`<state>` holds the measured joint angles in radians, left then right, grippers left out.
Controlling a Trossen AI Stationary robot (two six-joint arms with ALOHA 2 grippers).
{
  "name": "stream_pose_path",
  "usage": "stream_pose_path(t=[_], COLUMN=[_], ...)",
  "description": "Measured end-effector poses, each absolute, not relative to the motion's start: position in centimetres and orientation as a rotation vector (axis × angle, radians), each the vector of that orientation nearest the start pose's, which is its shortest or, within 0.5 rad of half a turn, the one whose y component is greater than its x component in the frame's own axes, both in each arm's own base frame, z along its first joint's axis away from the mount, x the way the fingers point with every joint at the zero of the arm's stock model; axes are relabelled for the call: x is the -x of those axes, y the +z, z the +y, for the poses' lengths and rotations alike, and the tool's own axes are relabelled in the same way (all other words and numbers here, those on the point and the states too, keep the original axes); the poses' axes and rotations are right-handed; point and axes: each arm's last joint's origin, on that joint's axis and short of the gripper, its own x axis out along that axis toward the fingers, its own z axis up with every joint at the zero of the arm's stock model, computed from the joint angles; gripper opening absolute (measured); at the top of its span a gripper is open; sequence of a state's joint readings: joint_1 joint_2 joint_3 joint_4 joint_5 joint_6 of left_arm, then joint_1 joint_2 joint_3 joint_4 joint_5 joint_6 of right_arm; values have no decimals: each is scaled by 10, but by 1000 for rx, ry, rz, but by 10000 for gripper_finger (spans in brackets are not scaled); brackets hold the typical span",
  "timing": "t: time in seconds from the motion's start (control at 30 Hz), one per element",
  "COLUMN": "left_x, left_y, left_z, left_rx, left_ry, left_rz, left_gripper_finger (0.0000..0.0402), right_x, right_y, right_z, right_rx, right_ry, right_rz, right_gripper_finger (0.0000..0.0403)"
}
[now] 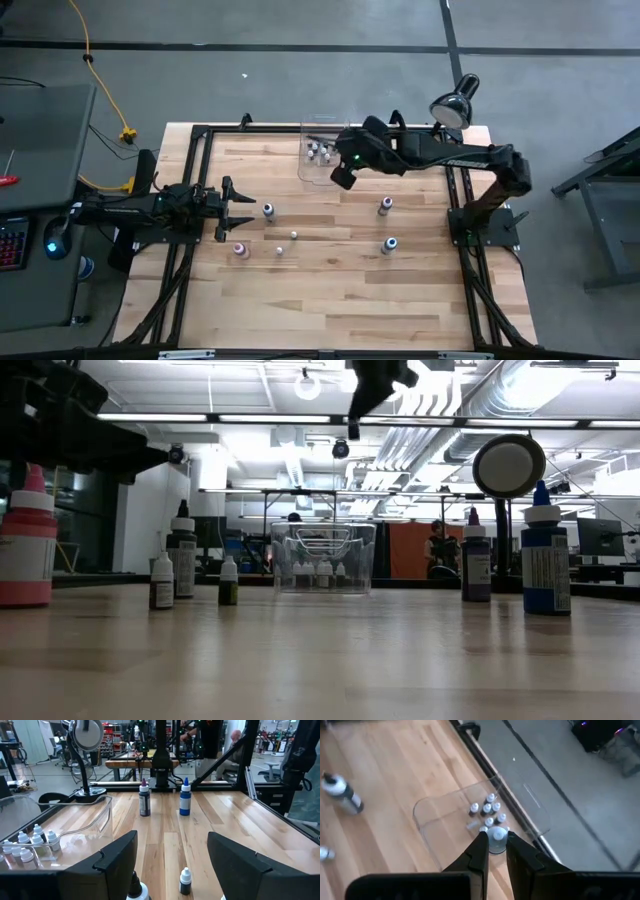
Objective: Pick & Place food coloring
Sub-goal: Put the small food coloring bottle into the transparent bin
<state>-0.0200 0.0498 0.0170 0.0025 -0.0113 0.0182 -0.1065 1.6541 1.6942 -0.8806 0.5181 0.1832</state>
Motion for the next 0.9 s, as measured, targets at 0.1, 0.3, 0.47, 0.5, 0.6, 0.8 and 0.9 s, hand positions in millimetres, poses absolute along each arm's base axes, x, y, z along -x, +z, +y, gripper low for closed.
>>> stream_pose_path(t=[0.1,0.3,0.47,0.5,0.6,0.8,0.9], left_x=[-100,-100,-100,-100,-100,-100,-100], left_y=[166,166,166,166,166,166,166], left_z=[-2,-2,-2,-2,-2,-2,-2], left_rx=[-19,-19,-19,-19,-19,-19,-19], left_ry=[-9,-9,-9,-9,-9,-9,-9], left_rz=[30,30,30,31,30,30,30], left_gripper_finger=[239,239,239,239,239,239,239], right_x=[-336,-337,-341,-342,-343,-349,-356], right_y=[343,295,273,270,262,238,226], right_z=[-67,-100,-122,-126,-137,-154,-160], right_rx=[-73,-156,-208,-216,-282,-474,-538], right_ry=[-673,-706,-769,-786,-846,-958,-978], right_rz=[721,678,644,636,608,563,529], right_gripper_finger=[41,41,41,41,41,41,41])
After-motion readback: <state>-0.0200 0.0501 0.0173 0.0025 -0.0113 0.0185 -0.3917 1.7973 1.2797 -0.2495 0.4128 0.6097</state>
